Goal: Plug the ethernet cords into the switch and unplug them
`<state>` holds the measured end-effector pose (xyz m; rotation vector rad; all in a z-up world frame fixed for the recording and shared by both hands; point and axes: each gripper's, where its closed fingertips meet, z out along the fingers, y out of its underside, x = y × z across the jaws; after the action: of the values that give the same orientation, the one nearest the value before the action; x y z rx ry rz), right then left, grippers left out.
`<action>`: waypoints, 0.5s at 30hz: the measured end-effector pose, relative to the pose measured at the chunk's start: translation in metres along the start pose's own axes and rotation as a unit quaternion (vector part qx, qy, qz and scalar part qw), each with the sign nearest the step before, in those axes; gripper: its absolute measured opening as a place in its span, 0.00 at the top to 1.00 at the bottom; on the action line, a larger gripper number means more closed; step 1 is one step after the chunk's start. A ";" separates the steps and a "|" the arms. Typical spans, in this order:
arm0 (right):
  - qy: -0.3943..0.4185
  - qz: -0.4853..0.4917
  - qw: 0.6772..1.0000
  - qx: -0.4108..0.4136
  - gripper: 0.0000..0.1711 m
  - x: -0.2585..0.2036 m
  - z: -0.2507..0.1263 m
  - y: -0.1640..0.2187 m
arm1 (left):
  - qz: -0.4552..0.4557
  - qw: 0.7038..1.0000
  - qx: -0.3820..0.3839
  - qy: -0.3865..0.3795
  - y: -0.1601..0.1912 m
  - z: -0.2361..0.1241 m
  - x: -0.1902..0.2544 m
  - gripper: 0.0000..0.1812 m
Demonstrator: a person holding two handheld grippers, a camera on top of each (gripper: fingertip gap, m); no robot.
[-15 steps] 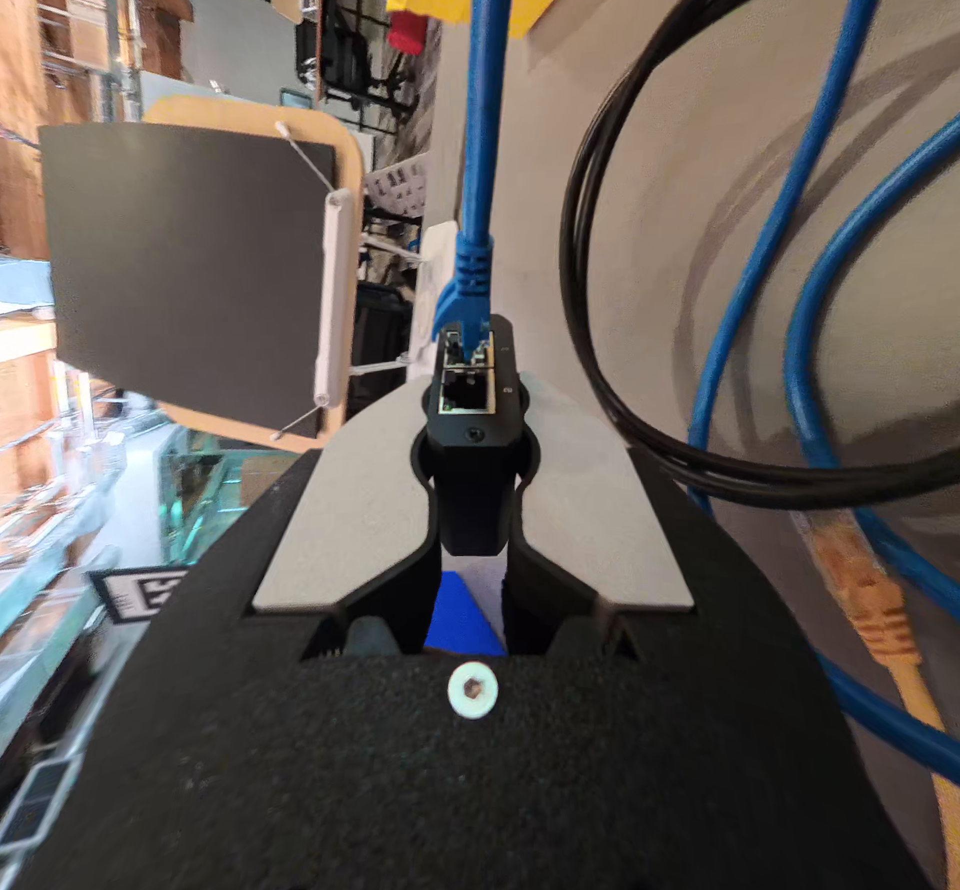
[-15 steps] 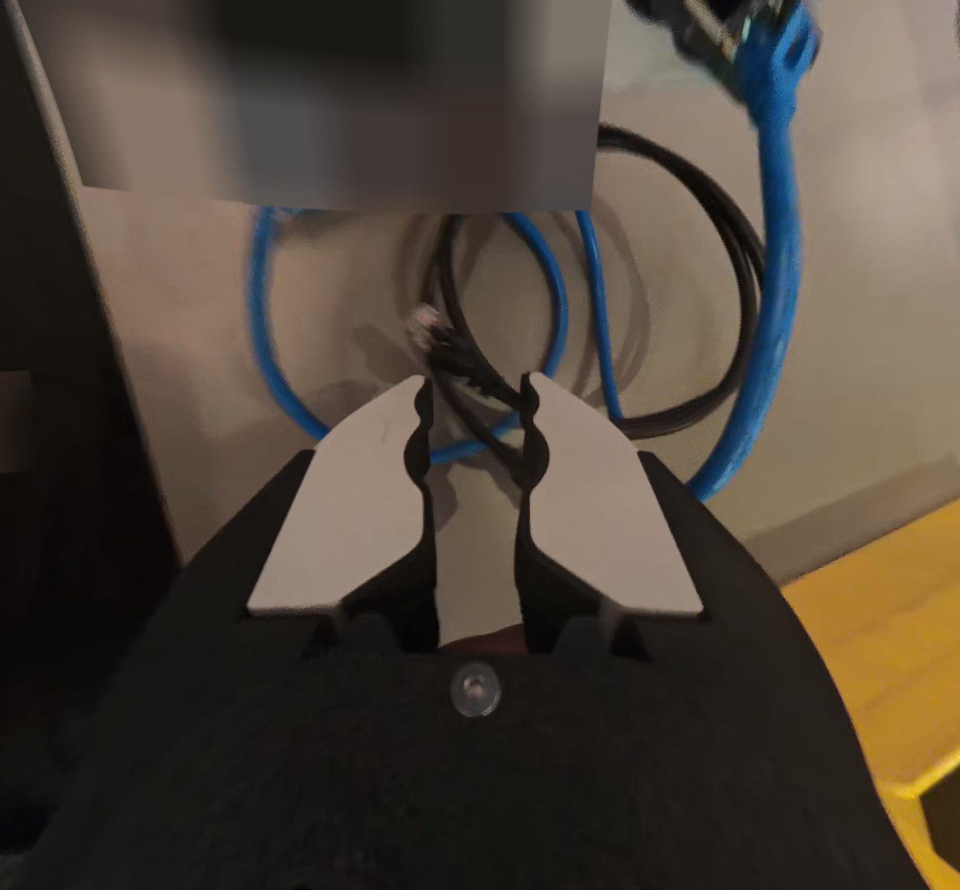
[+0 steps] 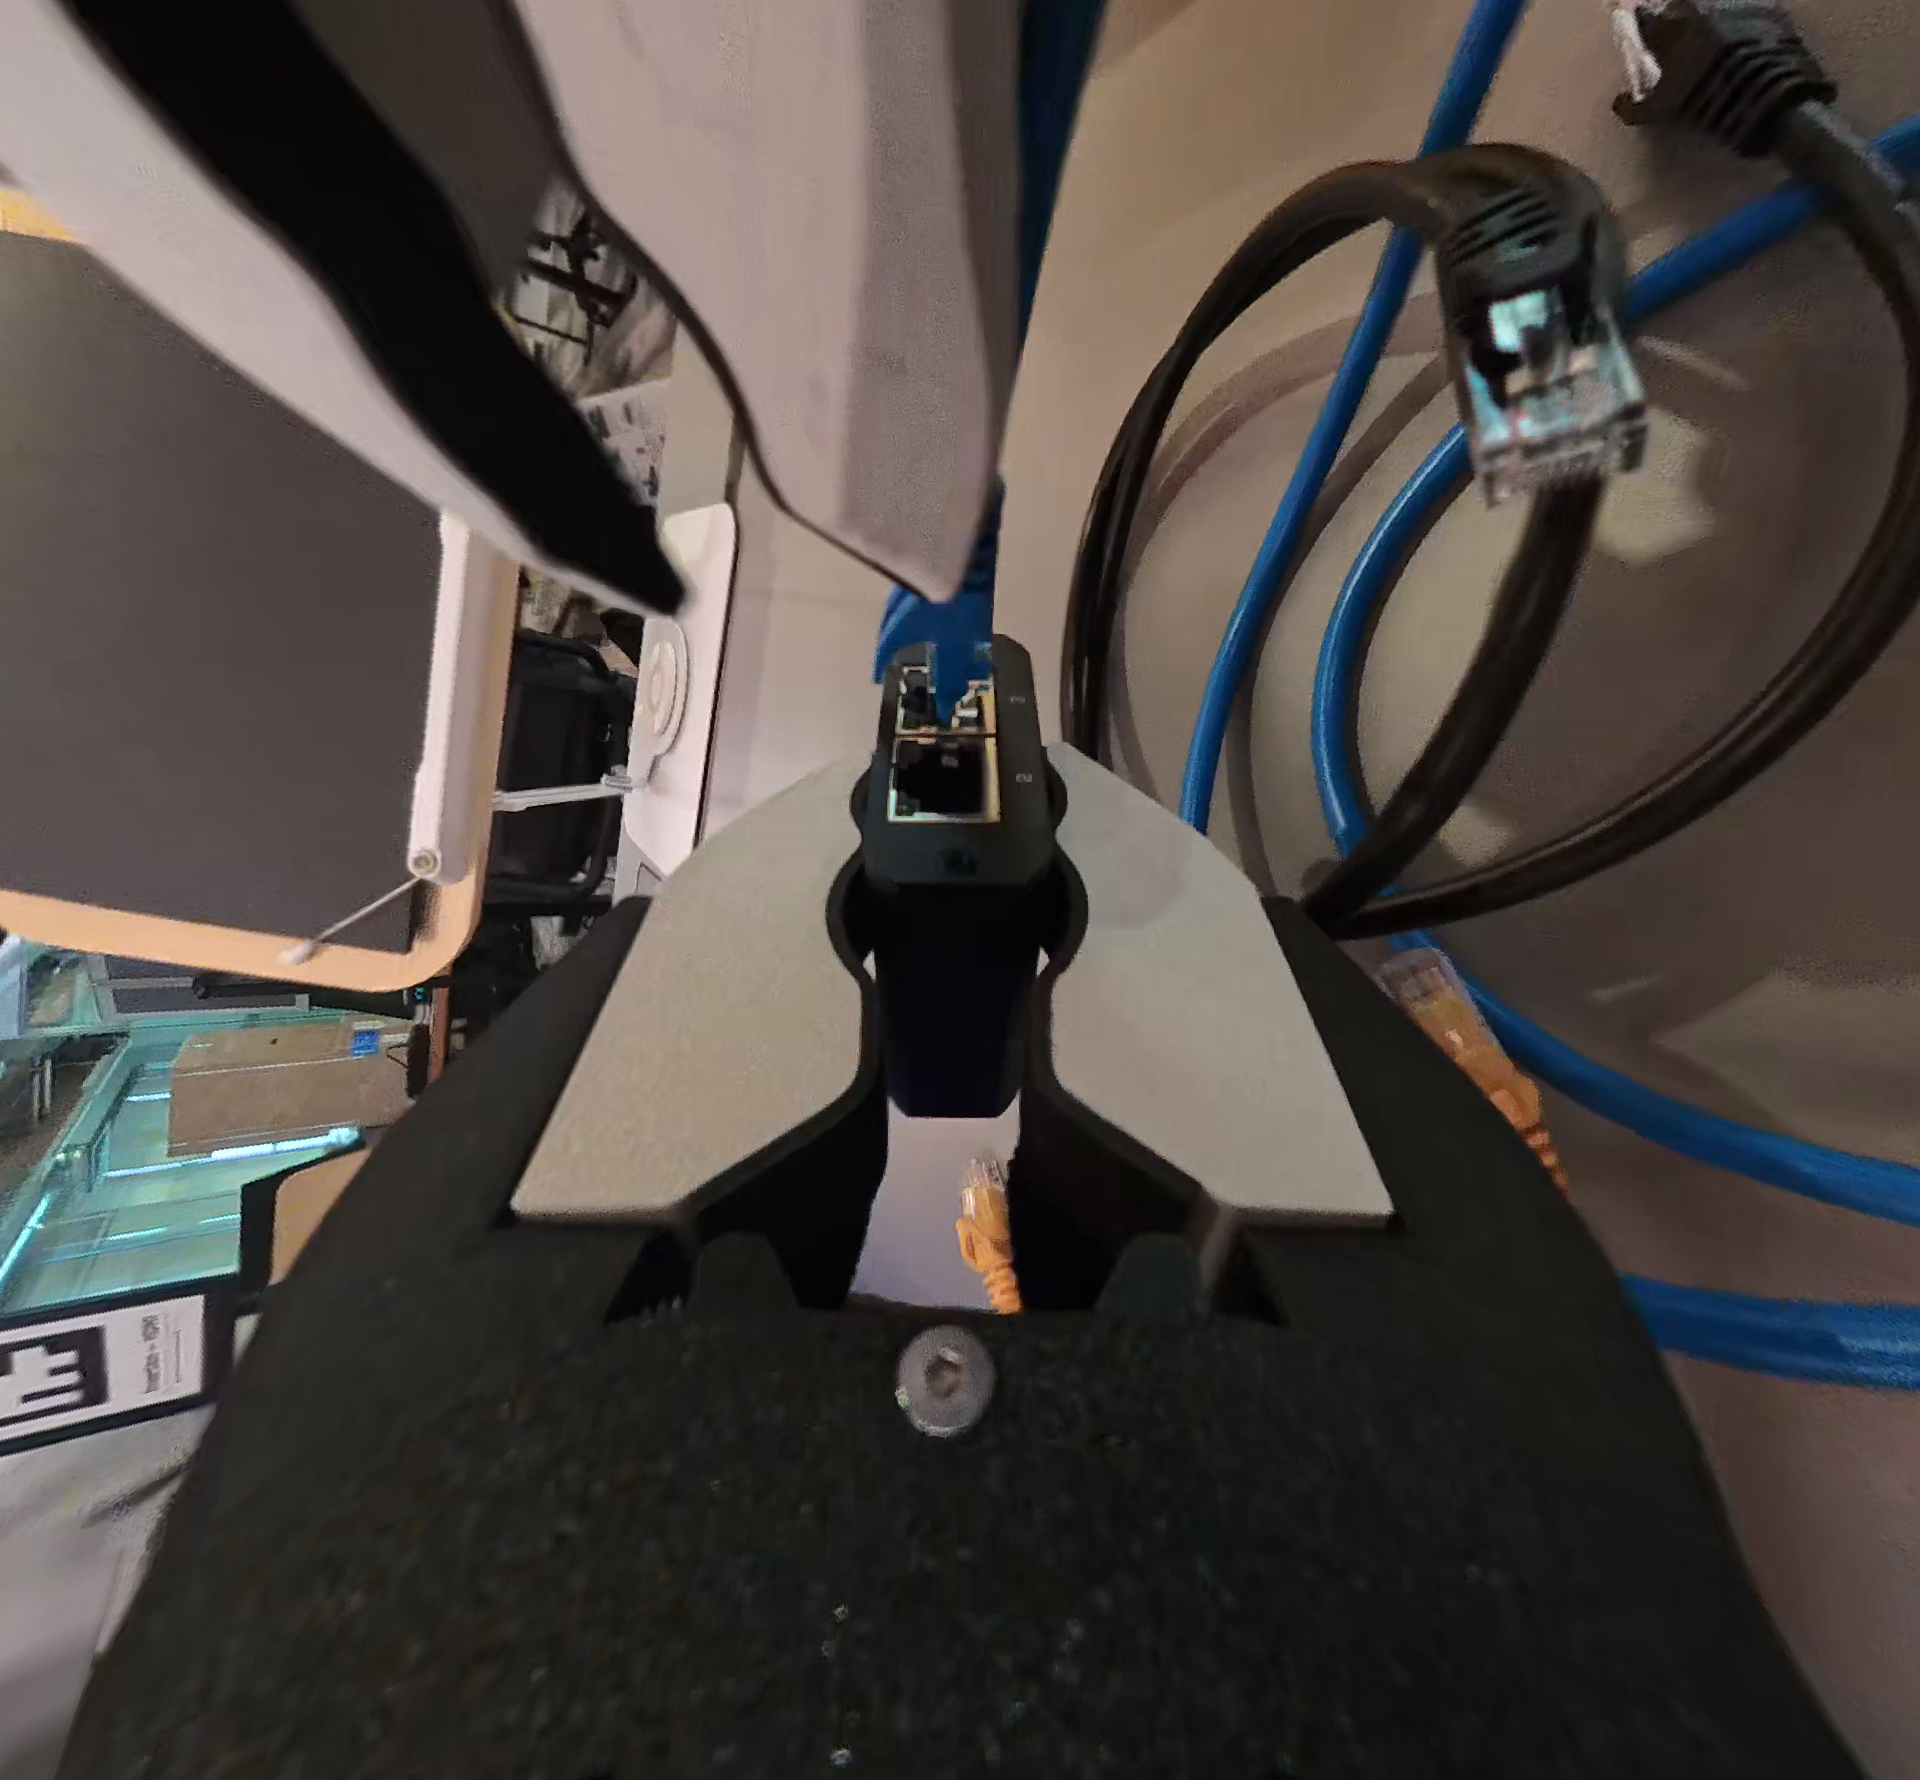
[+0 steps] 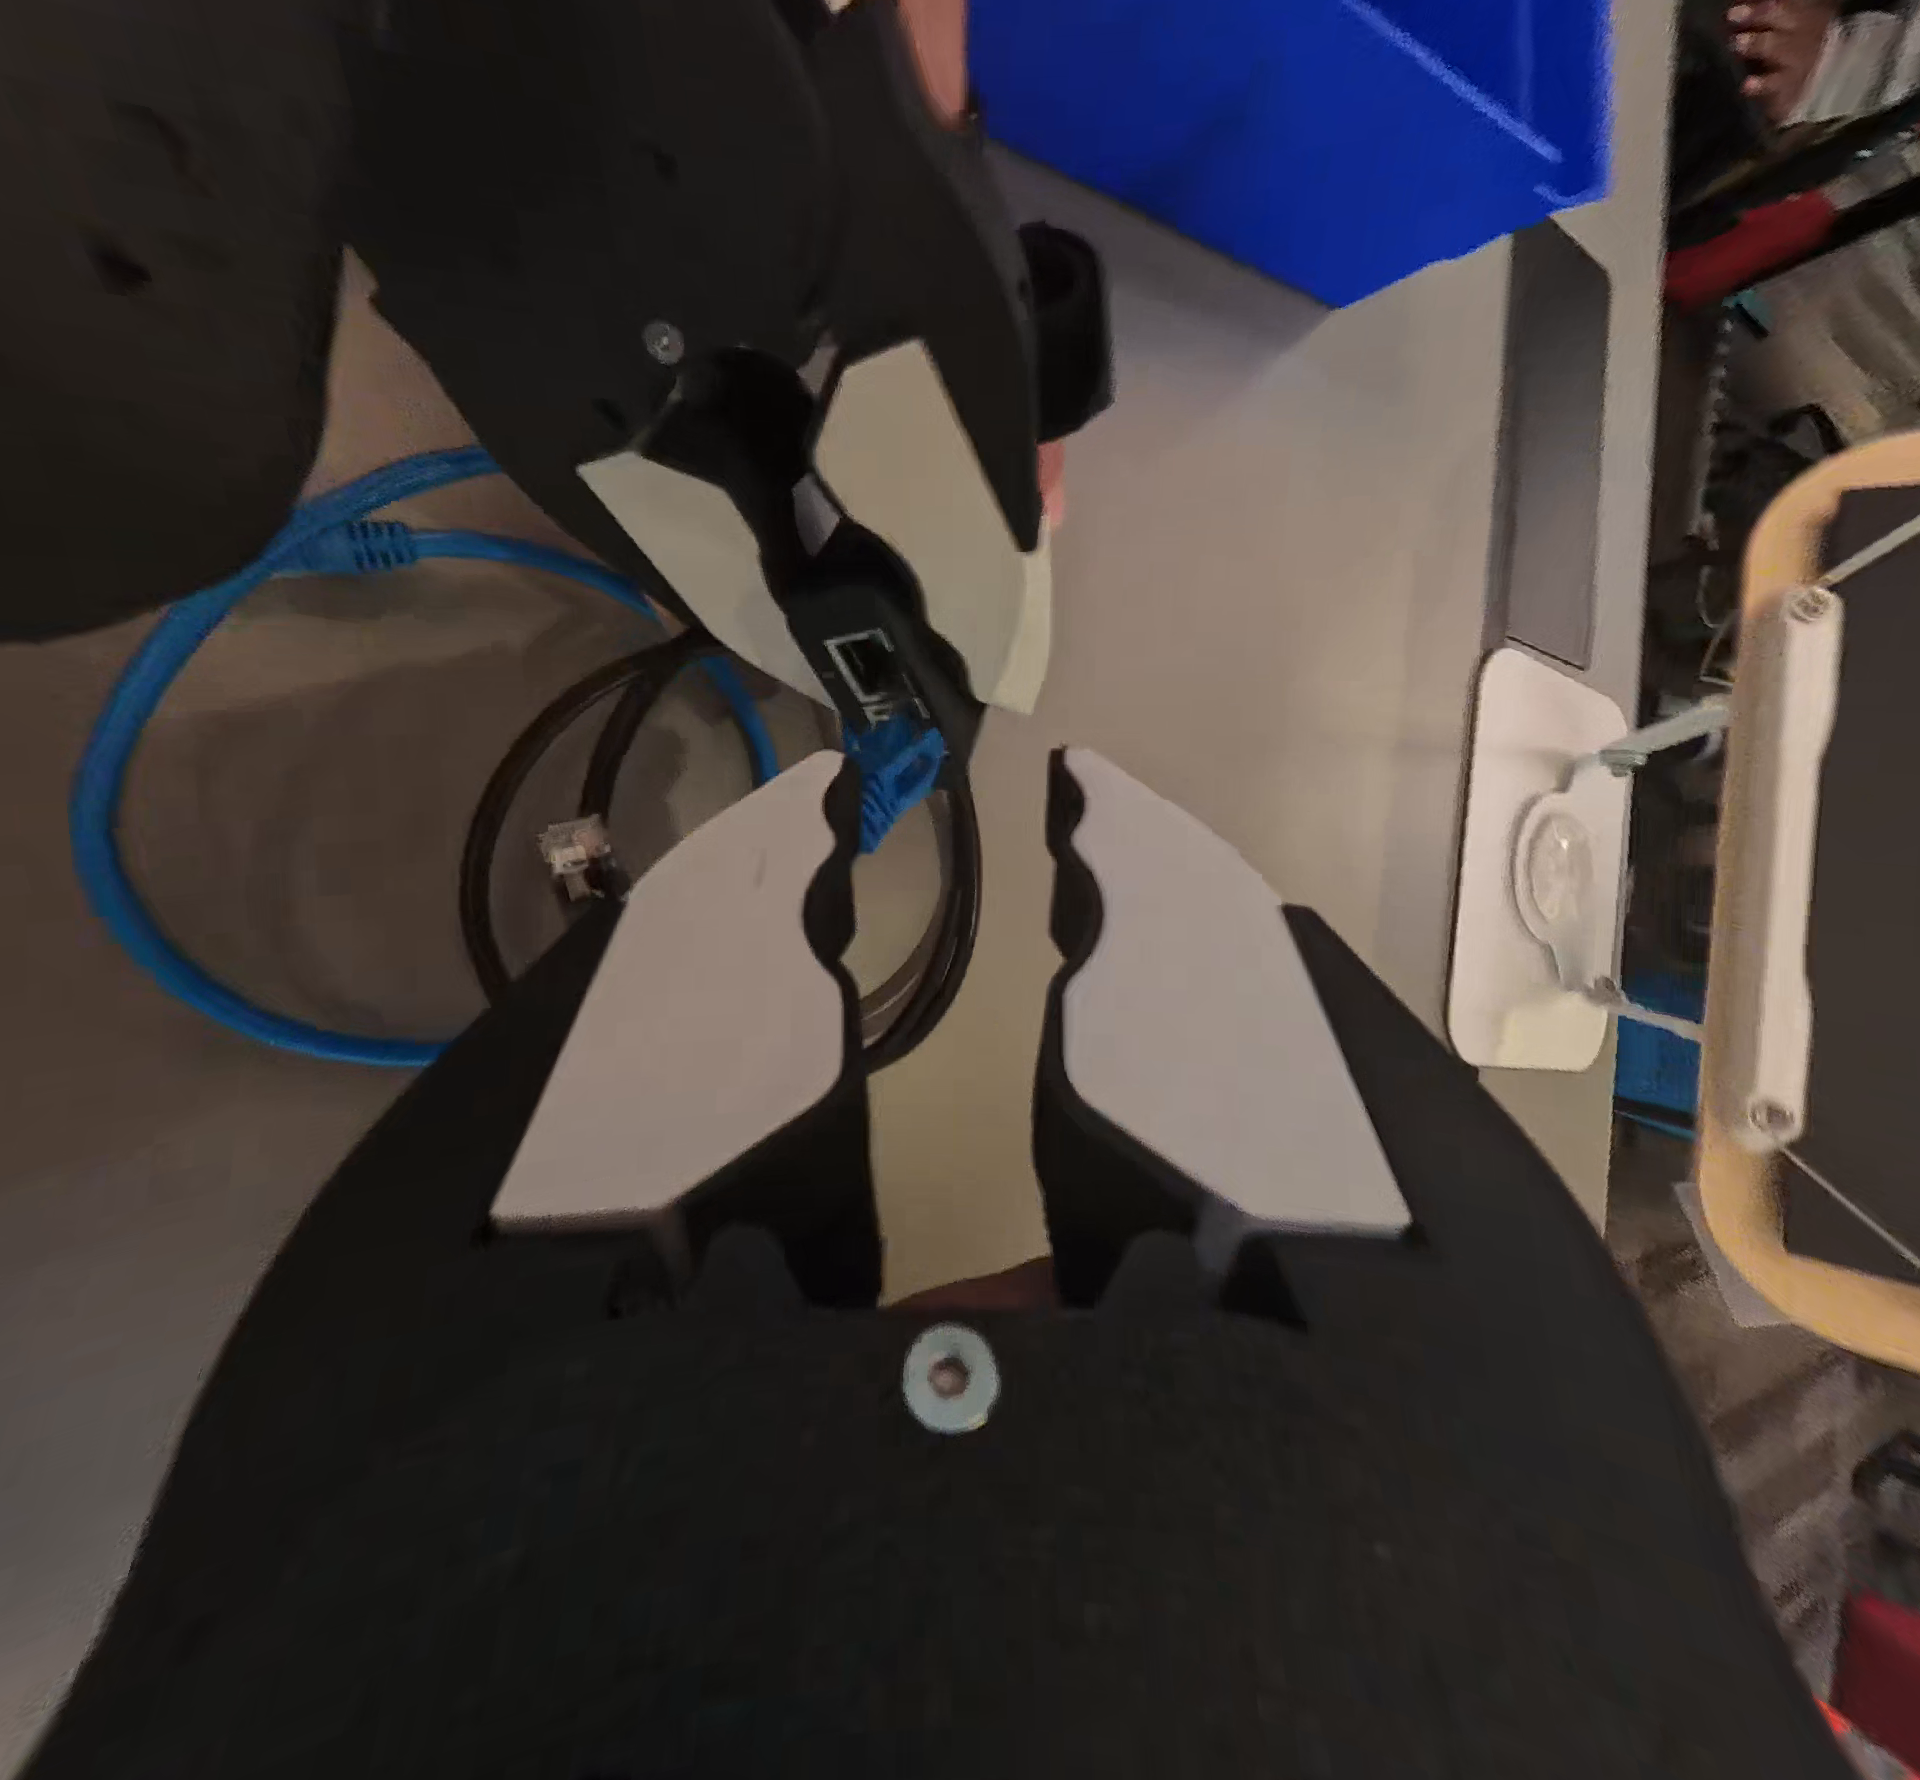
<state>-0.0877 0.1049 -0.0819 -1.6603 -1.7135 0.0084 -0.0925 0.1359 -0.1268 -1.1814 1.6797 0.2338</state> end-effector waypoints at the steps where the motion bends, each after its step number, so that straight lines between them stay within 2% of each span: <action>1: -0.004 -0.009 1.000 -0.009 0.83 -0.001 0.004 0.000 | -0.003 1.000 -0.006 0.002 0.002 0.000 -0.001 0.86; 11: -0.036 0.009 0.999 0.005 0.83 -0.008 0.012 -0.013 | -0.004 0.999 -0.043 0.013 0.019 0.007 0.005 0.86; 15: -0.048 0.009 0.999 -0.014 0.83 -0.014 0.016 -0.011 | 0.003 0.998 -0.055 0.016 0.022 0.010 0.009 0.86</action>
<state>-0.1068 0.0989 -0.0954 -1.7219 -1.7777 0.0743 -0.1032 0.1480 -0.1461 -1.2663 1.7165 0.3165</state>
